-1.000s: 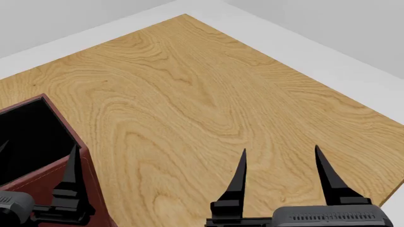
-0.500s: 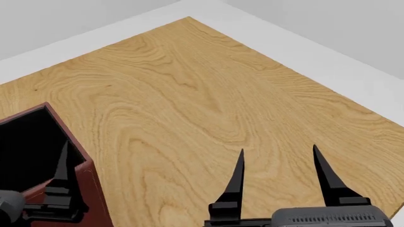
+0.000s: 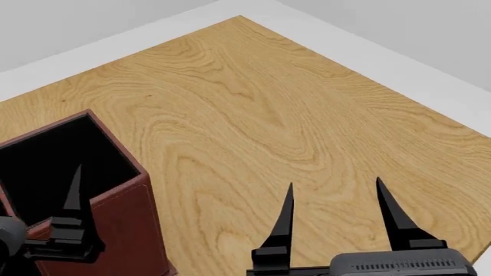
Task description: Pick up the book and place it in the right compartment of the caddy.
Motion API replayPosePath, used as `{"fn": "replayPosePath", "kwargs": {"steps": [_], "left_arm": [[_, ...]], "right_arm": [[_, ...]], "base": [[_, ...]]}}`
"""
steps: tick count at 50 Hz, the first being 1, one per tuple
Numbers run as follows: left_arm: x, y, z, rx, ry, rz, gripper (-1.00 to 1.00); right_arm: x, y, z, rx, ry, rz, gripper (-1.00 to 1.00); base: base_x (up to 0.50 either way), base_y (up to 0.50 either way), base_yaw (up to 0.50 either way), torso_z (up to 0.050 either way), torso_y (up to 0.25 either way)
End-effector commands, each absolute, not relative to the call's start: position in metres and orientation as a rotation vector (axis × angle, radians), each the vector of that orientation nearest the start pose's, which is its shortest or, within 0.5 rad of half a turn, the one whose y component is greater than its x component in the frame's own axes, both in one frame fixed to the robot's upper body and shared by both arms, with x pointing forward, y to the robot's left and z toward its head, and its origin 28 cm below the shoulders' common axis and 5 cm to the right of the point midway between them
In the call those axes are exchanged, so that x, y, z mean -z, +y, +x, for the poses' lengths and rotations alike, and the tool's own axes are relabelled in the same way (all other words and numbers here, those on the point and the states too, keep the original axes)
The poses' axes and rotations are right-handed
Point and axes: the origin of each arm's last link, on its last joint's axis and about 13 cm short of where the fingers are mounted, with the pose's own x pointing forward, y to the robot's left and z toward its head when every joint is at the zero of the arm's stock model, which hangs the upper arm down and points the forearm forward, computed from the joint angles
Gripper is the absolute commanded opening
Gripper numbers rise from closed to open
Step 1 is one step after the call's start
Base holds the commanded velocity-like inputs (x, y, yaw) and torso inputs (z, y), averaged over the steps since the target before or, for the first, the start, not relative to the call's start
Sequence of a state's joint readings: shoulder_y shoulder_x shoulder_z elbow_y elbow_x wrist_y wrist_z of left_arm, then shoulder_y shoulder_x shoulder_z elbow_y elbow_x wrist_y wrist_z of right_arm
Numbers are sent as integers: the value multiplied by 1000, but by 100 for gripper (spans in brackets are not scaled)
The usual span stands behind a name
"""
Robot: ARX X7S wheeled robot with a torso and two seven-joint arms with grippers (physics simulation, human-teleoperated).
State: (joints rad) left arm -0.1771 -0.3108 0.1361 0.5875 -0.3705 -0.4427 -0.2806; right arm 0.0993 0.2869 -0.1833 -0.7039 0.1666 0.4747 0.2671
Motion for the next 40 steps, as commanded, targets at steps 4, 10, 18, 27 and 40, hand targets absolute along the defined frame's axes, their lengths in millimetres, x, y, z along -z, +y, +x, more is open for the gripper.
{"fn": "replayPosePath", "kwargs": {"steps": [4,10,18,27,40], "left_arm": [[-201,222,209,88,-181,110,100],[-234,220,192,153,-139,144,100],[-281,223,165,255,-13,110,100],[-296,220,146,326,59,167,100],[-309,215,105,428,203,113,100]], "right_arm": [[-141,-101,198,-50,-261,-82,100],[-141,-101,198,-53,-244,-68,100],[-142,-102,197,-50,-247,-56,100],[-141,-101,197,-58,-250,-53,100],[-139,-99,199,-65,-244,-49,100]], "base": [[0,0,0,0,0],[0,0,0,0,0],[0,0,0,0,0],[0,0,0,0,0],[0,0,0,0,0]]}}
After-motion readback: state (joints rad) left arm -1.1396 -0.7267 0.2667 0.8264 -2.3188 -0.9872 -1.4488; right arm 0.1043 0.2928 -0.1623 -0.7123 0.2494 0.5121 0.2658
